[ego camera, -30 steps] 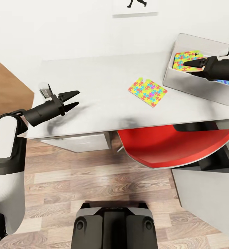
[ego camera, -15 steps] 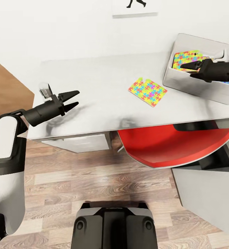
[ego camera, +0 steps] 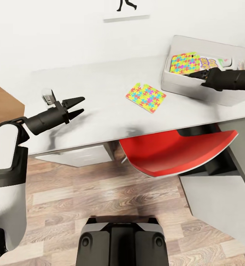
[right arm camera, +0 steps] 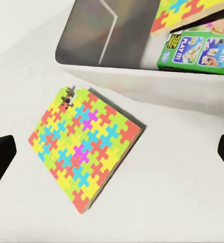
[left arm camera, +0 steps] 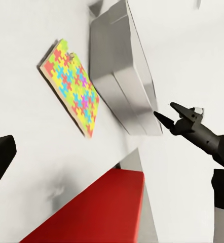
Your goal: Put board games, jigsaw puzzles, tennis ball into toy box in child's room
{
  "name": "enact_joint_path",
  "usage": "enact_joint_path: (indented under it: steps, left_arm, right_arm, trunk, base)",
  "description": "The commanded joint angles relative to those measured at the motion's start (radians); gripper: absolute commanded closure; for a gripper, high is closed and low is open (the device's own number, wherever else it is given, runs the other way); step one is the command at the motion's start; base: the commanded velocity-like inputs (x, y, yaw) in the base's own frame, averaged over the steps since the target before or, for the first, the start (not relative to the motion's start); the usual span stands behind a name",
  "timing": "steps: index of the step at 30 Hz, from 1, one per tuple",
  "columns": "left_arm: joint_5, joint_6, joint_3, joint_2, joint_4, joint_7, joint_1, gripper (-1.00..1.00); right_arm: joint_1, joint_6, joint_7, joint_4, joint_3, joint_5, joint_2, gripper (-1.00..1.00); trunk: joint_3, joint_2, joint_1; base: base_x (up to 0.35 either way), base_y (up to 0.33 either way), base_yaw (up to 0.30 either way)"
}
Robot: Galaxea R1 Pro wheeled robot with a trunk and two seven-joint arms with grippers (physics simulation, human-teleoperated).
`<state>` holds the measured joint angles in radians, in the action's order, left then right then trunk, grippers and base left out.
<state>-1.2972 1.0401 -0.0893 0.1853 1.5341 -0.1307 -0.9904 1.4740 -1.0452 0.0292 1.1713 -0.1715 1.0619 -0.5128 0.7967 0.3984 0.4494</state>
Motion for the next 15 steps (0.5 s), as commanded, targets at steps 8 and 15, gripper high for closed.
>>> enact_joint_path:
  steps: [8, 15]
  left_arm:
    - [0.010, 0.004, -0.001, 0.001, 0.000, -0.010, -0.001, -1.00]
    - [0.011, 0.004, -0.001, 0.002, 0.000, -0.010, -0.001, -1.00]
  right_arm:
    - [-0.008, -0.002, -0.097, 0.006, -0.001, -0.002, 0.030, -1.00]
    - [-0.021, -0.002, -0.161, 0.012, 0.000, -0.001, 0.046, -1.00]
  trunk:
    - [0.000, 0.002, 0.001]
    - [-0.001, 0.002, 0.001]
  base:
    - [0.000, 0.001, -0.055]
    - [0.000, 0.001, -0.019]
